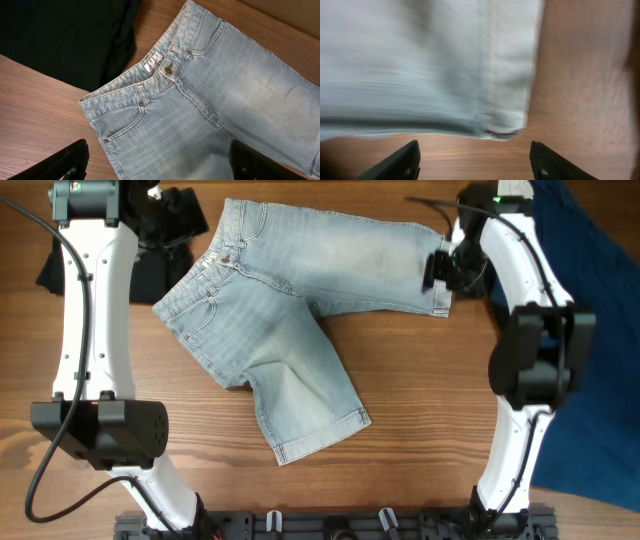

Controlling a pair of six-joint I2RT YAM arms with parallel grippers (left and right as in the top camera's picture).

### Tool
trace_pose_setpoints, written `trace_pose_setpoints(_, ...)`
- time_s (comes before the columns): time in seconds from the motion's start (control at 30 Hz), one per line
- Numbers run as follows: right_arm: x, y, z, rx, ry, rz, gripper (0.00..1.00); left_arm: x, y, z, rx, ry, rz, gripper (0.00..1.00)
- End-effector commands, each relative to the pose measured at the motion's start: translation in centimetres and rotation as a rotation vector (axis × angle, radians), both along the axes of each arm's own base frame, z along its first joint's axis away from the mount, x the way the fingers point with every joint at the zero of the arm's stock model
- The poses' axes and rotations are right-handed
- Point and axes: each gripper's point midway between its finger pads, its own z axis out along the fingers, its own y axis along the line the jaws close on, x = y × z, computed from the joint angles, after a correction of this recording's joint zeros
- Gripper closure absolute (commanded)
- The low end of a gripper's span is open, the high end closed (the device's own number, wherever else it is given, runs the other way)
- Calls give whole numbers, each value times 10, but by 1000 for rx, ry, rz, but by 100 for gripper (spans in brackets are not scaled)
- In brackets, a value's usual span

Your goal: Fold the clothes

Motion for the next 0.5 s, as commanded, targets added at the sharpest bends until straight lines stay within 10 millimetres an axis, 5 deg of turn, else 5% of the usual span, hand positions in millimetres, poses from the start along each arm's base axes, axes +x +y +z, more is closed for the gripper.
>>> trace_pose_setpoints(0.0,4,36,25,52,-81,112,28,4,0,-4,5,0,-1,10)
trace_pose_setpoints(0.2,12,57,-10,4,-65,156,31,4,0,-4,4,0,3,10)
trace_pose_setpoints(0.47,-1,58,-44,-4,35,174,33,4,0,-4,1,0,9,10)
